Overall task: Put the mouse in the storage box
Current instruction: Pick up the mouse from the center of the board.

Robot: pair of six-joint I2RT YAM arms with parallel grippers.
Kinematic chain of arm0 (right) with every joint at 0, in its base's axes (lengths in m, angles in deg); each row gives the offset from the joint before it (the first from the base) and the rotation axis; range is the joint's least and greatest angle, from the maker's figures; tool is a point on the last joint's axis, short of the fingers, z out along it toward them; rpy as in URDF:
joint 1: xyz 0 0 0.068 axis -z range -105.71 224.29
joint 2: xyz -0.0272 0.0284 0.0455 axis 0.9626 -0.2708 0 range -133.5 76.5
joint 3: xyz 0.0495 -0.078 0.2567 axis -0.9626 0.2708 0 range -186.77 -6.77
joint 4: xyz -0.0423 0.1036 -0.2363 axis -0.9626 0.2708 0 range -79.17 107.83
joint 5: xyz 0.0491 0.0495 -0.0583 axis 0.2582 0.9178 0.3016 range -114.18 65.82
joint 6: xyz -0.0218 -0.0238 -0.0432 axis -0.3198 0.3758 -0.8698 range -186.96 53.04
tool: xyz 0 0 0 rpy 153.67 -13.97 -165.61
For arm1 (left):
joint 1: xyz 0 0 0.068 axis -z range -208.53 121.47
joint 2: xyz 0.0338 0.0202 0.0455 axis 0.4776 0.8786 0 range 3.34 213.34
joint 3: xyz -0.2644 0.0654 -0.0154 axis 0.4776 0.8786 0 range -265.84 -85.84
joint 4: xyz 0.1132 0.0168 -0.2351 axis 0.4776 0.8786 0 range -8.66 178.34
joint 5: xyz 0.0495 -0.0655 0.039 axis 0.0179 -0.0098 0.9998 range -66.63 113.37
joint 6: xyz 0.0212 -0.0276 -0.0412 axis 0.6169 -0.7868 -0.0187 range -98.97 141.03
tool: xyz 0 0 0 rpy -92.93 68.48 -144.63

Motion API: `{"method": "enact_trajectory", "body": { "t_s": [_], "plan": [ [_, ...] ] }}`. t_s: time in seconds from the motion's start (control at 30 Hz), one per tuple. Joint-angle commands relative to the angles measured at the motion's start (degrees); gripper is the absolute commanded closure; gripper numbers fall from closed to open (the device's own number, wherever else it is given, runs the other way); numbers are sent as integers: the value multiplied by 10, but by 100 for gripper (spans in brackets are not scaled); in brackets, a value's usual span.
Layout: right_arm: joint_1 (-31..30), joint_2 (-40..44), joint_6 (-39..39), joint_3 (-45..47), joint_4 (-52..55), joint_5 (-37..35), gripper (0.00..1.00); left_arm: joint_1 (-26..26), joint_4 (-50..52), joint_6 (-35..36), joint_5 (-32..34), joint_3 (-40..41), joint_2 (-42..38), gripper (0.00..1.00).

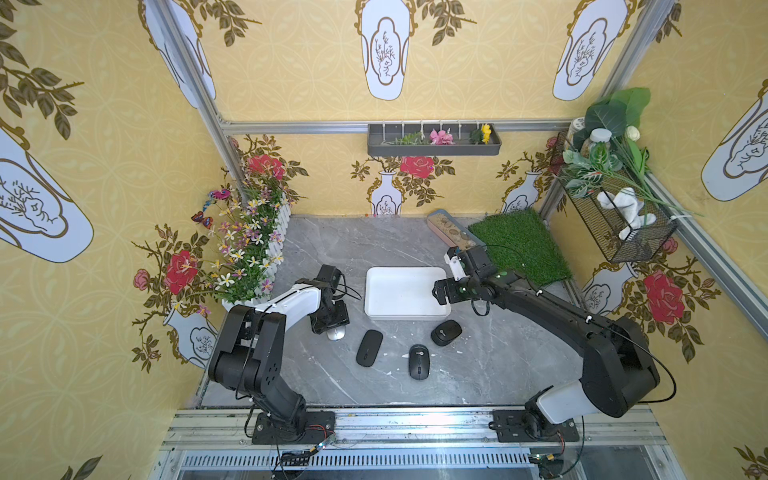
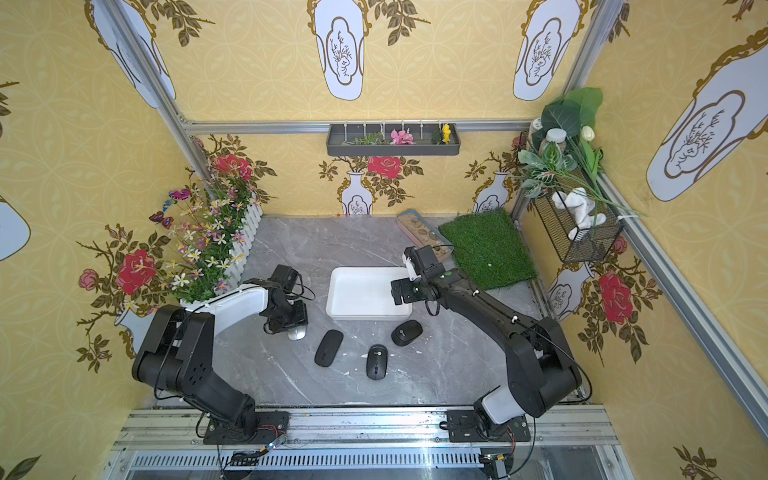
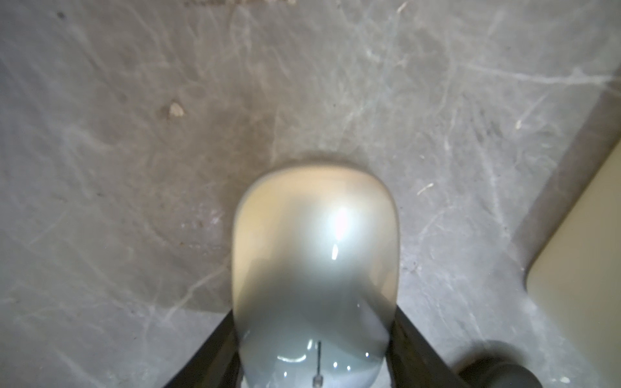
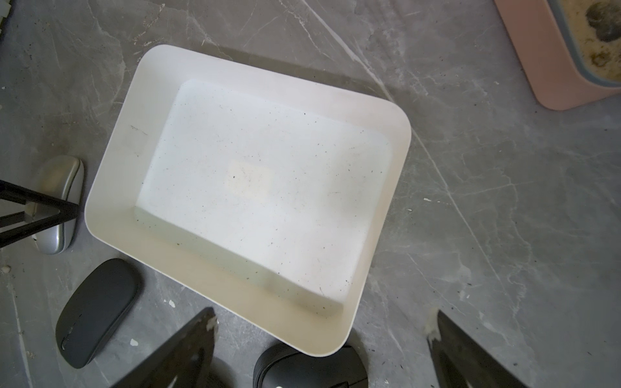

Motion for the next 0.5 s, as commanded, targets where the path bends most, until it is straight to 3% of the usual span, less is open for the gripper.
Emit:
{"method": "enact_trajectory", "body": {
  "t_s": [0.0,0.23,0.47],
  "plan": [
    [-1,-2,4,-1,-16,-10,3,-1,13,0,5,-2,12,43],
    [-1,-7,1,-5,-19,-11,3,0,25,-8,26,-24,20,50],
    [0,-15,-5,-9,-18,-12,3,10,71,-24,69,-57,-22,55]
  ]
}}
